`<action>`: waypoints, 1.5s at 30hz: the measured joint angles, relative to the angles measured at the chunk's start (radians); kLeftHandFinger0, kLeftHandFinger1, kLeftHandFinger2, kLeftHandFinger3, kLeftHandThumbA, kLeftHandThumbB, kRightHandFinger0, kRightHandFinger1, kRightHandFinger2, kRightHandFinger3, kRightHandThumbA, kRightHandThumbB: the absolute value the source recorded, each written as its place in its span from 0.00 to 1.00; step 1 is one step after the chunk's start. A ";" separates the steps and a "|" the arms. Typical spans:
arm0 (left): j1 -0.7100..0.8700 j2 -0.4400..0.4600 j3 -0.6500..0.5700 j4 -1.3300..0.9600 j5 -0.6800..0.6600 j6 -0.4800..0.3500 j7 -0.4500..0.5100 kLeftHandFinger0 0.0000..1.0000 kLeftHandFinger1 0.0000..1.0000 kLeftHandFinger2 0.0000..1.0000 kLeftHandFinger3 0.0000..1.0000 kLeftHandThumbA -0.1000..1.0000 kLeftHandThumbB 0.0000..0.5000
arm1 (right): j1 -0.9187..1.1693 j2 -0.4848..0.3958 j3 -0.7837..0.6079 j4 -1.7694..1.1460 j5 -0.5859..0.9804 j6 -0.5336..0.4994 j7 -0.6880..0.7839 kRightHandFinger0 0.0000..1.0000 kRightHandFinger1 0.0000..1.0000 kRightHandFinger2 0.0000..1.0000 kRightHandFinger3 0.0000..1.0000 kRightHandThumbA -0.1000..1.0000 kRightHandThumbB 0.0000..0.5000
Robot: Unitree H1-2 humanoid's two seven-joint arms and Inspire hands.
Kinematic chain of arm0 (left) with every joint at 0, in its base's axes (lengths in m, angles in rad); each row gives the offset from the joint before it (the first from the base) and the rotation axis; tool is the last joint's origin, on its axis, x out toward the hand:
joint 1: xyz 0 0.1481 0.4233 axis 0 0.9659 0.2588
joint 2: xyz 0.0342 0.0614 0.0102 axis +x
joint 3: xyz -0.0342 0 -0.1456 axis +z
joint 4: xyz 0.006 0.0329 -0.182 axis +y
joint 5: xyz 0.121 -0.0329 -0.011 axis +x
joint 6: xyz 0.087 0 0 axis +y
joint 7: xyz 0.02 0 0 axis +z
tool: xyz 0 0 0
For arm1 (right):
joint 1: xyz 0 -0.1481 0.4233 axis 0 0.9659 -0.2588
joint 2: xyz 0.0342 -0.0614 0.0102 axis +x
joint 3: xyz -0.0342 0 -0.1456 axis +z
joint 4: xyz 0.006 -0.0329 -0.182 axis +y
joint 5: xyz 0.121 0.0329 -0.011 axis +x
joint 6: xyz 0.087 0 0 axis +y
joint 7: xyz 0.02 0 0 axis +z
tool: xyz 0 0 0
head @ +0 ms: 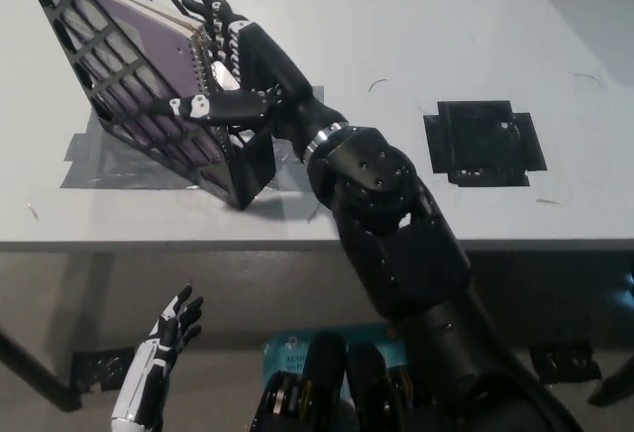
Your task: A shelf with a book inside it is placed on the center of the desk infront of the robot. The robot uses its right hand to grab the book, take it out and hand it to a person.
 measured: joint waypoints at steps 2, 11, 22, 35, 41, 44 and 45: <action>0.000 0.000 0.000 -0.002 0.000 0.002 0.000 1.00 1.00 1.00 1.00 1.00 0.48 | -0.004 0.002 0.000 0.011 -0.001 0.000 0.000 1.00 1.00 1.00 1.00 1.00 0.70; -0.011 0.004 -0.005 -0.016 0.003 0.018 0.000 1.00 1.00 1.00 1.00 1.00 0.40 | -0.027 0.010 -0.004 0.098 0.000 -0.012 0.007 1.00 1.00 1.00 1.00 1.00 0.67; -0.011 0.016 -0.020 -0.018 0.018 0.021 0.000 1.00 1.00 1.00 1.00 1.00 0.50 | -0.055 0.024 -0.010 0.198 0.000 -0.017 0.007 1.00 1.00 1.00 1.00 1.00 0.73; -0.020 0.023 -0.025 -0.020 0.040 0.032 0.000 1.00 1.00 1.00 1.00 1.00 0.55 | -0.118 0.028 -0.027 0.311 0.001 -0.044 0.008 1.00 1.00 1.00 1.00 1.00 0.82; -0.031 0.024 -0.026 -0.020 0.048 0.032 0.000 1.00 1.00 1.00 1.00 1.00 0.56 | -0.135 0.029 -0.031 0.340 0.001 -0.058 0.008 1.00 1.00 1.00 1.00 1.00 0.82; -0.034 0.024 -0.026 -0.022 0.049 0.032 0.000 1.00 1.00 1.00 1.00 1.00 0.58 | -0.136 0.029 -0.034 0.345 0.001 -0.059 0.008 1.00 1.00 1.00 1.00 1.00 0.80; -0.034 0.024 -0.026 -0.022 0.049 0.032 0.000 1.00 1.00 1.00 1.00 1.00 0.58 | -0.136 0.029 -0.035 0.345 0.001 -0.059 0.008 1.00 1.00 1.00 1.00 1.00 0.77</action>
